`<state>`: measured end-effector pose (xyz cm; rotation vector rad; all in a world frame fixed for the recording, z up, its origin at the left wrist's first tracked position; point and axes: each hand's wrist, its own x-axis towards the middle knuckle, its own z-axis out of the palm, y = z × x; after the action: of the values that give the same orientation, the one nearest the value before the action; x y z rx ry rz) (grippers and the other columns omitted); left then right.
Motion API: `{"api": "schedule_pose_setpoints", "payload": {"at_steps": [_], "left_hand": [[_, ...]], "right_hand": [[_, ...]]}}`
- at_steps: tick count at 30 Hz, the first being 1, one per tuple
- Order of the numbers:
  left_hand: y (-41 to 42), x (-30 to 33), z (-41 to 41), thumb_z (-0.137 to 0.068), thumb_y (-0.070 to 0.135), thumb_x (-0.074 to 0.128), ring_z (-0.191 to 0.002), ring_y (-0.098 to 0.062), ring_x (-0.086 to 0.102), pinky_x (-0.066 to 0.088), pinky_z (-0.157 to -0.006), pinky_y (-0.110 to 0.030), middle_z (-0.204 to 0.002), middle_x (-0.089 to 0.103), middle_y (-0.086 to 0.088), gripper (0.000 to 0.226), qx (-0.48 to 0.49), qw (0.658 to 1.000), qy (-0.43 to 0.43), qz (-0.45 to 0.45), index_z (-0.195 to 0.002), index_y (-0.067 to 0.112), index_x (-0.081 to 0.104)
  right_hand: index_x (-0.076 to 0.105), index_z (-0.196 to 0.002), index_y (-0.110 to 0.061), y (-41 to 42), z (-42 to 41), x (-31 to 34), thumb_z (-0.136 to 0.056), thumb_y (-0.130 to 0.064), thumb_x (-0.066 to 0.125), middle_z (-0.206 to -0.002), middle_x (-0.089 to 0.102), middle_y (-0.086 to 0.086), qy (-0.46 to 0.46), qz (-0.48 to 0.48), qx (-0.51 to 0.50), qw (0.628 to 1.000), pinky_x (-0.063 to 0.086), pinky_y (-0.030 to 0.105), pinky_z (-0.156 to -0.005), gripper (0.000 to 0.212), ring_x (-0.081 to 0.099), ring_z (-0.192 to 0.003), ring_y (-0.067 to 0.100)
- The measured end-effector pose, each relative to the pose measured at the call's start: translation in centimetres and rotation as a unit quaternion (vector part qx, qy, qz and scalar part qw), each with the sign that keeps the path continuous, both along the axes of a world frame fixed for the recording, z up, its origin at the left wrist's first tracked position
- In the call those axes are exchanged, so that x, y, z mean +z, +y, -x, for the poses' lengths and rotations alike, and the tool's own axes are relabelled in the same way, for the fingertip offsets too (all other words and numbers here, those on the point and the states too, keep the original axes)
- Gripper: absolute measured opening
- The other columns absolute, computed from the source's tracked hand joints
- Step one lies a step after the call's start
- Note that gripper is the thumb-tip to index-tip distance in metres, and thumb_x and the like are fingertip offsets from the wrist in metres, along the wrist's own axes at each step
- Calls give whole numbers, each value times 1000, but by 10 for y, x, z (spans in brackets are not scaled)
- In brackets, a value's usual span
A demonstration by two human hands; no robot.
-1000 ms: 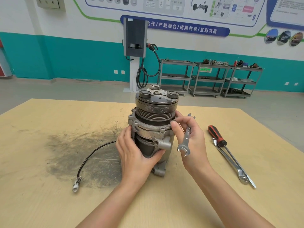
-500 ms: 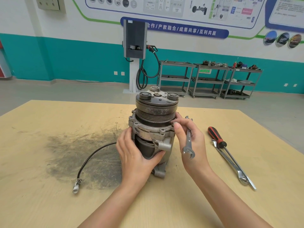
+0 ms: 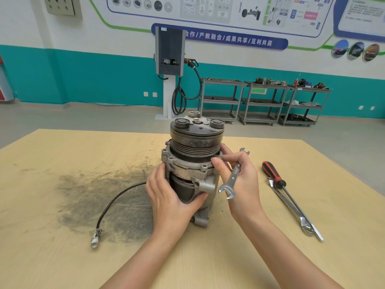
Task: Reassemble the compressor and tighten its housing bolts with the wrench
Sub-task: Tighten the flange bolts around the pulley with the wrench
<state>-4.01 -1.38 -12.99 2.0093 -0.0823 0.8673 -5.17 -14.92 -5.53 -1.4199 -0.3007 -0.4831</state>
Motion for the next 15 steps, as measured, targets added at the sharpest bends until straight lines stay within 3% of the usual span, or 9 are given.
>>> {"api": "schedule_pose_setpoints", "payload": {"at_steps": [3,7,11,15], "left_hand": [[0,1,1,-56,48,86,-135,-33,28,29,-114,-52,-145,34,-17,117,-3,1000,2,3,-146,-1,30],[0,1,2,-57,54,81,-137,-30,25,26,-114,-49,-147,32,-17,116,-9,1000,5,9,-147,0,29],[0,2,2,-57,53,81,-137,-31,26,26,-114,-49,-147,32,-18,116,-8,1000,9,10,-146,0,30],[0,2,2,-57,48,89,-137,-32,25,29,-114,-54,-148,31,-18,119,-6,1000,14,4,-147,-1,29]], "right_hand": [[57,-98,-1,1,1,-1,-89,-14,65,-130,61,-4,-10,2,0,1000,45,10,-94,18,54,-120,-7],[64,-100,-8,3,3,-1,-89,-26,59,-135,60,3,-25,15,3,1000,44,26,-106,22,51,-129,4],[62,-98,-6,1,2,-1,-89,-22,61,-135,60,1,-12,12,7,1000,45,24,-104,19,53,-127,1],[57,-94,-5,2,-1,-1,-90,-11,65,-127,61,-10,4,0,0,1000,44,9,-92,12,54,-119,-10]]}}
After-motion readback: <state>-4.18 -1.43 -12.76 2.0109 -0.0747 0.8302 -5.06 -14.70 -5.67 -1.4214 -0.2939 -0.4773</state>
